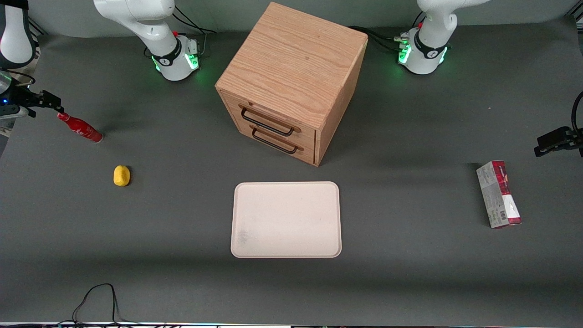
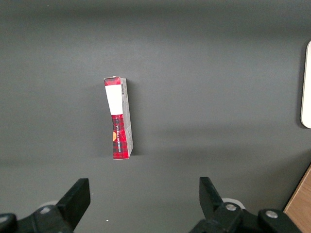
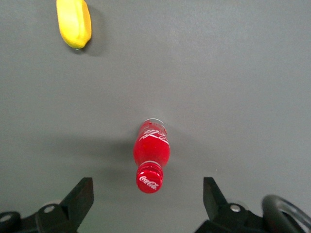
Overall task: Place coke bottle on tray
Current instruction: 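Lower the open right gripper around the bottle's body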
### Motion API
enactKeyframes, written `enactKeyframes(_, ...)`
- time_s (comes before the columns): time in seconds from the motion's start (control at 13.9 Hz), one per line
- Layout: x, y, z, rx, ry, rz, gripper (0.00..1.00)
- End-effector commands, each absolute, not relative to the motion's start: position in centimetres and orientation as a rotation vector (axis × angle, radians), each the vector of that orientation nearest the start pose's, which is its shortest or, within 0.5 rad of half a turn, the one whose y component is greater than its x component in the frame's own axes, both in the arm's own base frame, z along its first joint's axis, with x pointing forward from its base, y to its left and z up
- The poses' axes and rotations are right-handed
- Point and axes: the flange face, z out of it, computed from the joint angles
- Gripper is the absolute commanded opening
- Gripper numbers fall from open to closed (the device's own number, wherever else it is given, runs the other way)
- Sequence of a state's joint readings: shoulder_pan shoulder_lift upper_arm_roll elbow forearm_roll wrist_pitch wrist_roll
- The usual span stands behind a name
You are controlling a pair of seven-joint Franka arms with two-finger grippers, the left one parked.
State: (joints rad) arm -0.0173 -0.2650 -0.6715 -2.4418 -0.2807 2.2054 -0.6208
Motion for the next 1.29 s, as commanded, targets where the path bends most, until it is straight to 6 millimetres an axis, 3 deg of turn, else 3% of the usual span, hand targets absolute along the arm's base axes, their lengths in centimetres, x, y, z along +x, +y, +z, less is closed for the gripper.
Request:
enactKeyframes(0.0, 33.6, -29.5, 35.3, -3.178, -0.156, 0.052, 1.00)
enactKeyframes(0.29, 33.0, -29.9, 33.4, -3.176, -0.142, 0.084, 1.00)
enactKeyframes(0.93, 34.0, -29.6, 32.1, -3.200, -0.166, 0.098, 1.00)
enactKeyframes(1.0, 34.0, -29.5, 32.1, -3.197, -0.164, 0.101, 0.95)
enactKeyframes(1.22, 33.9, -29.5, 32.0, -3.191, -0.162, 0.107, 0.47)
